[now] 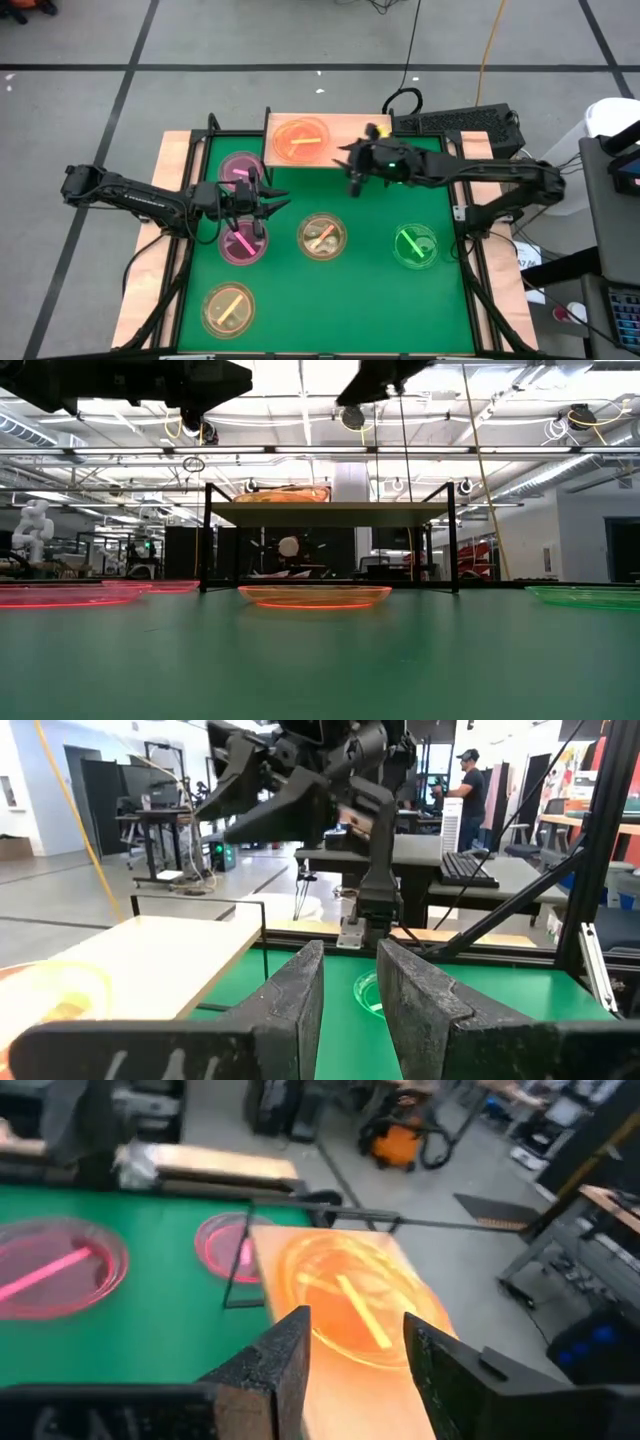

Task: Place and stack plates onto a shelf
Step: Stack the top orange plate on the orange plate on the shelf

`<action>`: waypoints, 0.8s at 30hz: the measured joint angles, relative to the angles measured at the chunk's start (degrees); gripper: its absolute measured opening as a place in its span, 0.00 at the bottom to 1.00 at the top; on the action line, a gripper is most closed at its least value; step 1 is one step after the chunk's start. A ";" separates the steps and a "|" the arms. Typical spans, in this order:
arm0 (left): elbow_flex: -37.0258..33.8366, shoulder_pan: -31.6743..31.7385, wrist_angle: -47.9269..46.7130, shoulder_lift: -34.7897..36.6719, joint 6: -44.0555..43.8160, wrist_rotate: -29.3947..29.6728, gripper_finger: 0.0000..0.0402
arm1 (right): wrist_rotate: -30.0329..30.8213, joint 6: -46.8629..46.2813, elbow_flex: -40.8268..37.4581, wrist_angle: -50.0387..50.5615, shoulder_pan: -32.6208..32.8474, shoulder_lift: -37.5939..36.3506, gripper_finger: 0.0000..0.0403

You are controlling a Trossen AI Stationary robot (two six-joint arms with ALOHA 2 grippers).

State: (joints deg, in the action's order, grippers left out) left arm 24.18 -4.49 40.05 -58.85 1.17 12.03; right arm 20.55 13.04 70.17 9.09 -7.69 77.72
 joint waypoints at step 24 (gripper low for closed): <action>-0.02 0.07 0.44 0.00 1.47 0.11 0.26 | -10.61 -17.11 -22.55 -43.44 -18.31 9.88 0.00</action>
State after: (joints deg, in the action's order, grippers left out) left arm 24.17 -4.43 40.49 -58.85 2.64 12.14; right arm 9.93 -4.06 47.62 -34.35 -26.00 87.61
